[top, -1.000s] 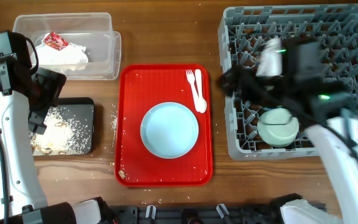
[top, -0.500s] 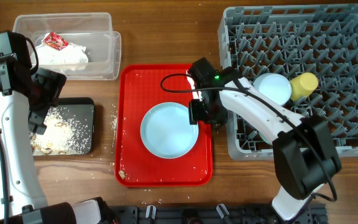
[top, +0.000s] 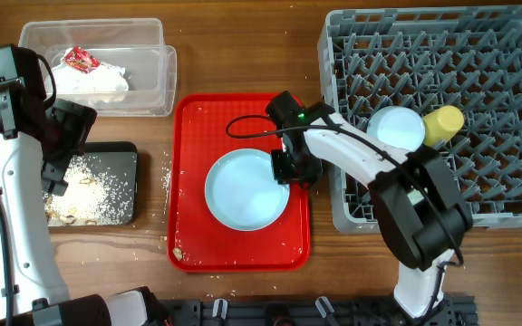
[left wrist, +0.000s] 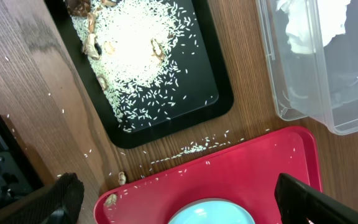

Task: Sort waste into correct bins and load items into the dishwasher rack
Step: 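Move the right gripper to the plate and grasp its rim, then lift the plate with the right gripper and stand it upright in the rack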

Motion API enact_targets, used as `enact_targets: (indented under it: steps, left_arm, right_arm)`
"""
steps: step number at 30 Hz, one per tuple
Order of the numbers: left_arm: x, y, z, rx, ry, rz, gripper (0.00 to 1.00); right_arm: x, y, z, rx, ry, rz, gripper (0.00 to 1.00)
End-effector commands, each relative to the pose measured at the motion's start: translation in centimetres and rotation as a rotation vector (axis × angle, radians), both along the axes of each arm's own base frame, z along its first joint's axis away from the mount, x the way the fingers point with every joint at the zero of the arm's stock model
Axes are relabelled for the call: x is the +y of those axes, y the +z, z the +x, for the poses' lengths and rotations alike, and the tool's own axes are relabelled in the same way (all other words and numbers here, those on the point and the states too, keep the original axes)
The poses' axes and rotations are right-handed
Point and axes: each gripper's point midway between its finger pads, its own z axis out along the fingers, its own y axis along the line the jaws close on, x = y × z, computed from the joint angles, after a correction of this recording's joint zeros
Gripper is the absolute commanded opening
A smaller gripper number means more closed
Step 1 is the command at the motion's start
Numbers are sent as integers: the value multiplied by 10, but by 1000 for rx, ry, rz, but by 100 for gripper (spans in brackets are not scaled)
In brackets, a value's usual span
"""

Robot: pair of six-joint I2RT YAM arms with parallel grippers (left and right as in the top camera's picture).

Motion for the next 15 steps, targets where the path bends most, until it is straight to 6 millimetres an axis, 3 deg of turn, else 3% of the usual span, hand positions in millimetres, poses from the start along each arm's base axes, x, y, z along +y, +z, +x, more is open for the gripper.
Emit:
enact_targets:
  steps: [1,2,5,8,12,15]
  left_arm:
    - [2,5,0,-17,8,6,100]
    - [2,5,0,-17,9,6,100]
    - [2,5,0,-17,9,6,100]
    - [2,5,0,-17,9,6,100]
    - [2,5,0,-17,9,6,100]
    - [2,5,0,-17,9,6,100]
  right_arm:
    - [-7,-21,-10,58,-23,-55,15]
    - [-6,-20,-11,68,-40,-51,4]
    - [2,-14,-15,93,-49,-3,4]
    - [5,13,-7,69,-57,20,4]
    - [-3,70,20,-76,-68,87,4]
    - [-38,122,48,-254,-166,93,4]
